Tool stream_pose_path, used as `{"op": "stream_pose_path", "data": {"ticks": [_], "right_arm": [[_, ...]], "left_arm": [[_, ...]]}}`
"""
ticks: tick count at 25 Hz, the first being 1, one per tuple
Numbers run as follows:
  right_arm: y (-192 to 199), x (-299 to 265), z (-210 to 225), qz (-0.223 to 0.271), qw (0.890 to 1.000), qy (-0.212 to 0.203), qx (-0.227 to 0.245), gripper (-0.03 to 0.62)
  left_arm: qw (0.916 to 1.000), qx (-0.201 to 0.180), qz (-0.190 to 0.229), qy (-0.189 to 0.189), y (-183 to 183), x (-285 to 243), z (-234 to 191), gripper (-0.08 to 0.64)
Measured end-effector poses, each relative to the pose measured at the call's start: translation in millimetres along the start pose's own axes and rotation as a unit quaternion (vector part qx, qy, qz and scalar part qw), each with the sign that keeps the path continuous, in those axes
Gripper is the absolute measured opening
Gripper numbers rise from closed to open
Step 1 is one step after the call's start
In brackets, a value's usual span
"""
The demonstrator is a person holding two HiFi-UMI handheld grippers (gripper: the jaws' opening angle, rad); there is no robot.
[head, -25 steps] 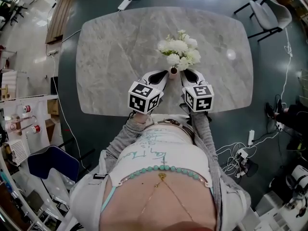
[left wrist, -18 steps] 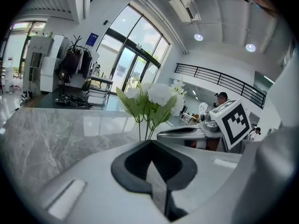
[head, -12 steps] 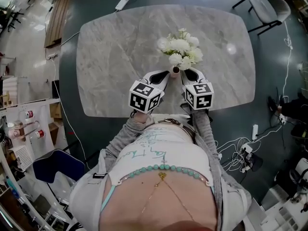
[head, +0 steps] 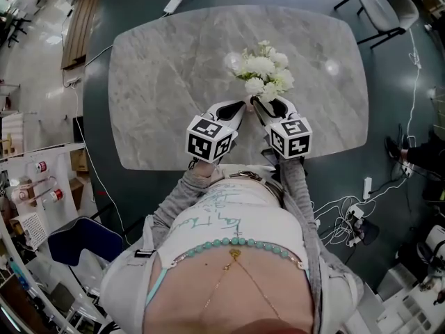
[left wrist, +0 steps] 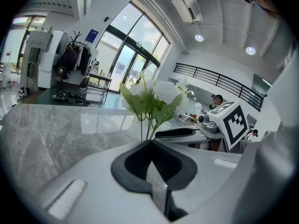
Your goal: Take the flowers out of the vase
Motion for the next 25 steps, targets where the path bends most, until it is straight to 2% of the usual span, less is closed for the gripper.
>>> {"op": "stream_pose_path", "data": {"ticks": [3,14,25], "right_arm": [[-2.3,-2.3,-0.9,0.003,1.0,-0.002,0.0,0.199],[-6.0,-16.5,5.0,0.013,1.0,-0.002,-0.004,0.204],[-9.3,-30.5,6.2,0.037,0.999,-0.027,-0.016,0.245]], "left_arm": [[1.0,0.002,0.0,-0.001,0.2,1.4,-0.3,0.0],[0.9998,0.009,0.009,-0.018,-2.9,5.2,-10.5,0.0],[0.9995,0.015,0.01,-0.025,-4.5,4.8,-17.8,0.0]]}}
Point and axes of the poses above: the fingertips, and each gripper's own axes: x backward along the fingers, z to its right, y out of its underside, the point moved 7 cm from there along x, backward along the fingers, and after that the axes turned 12 degrees about z, right-handed, at the moved point
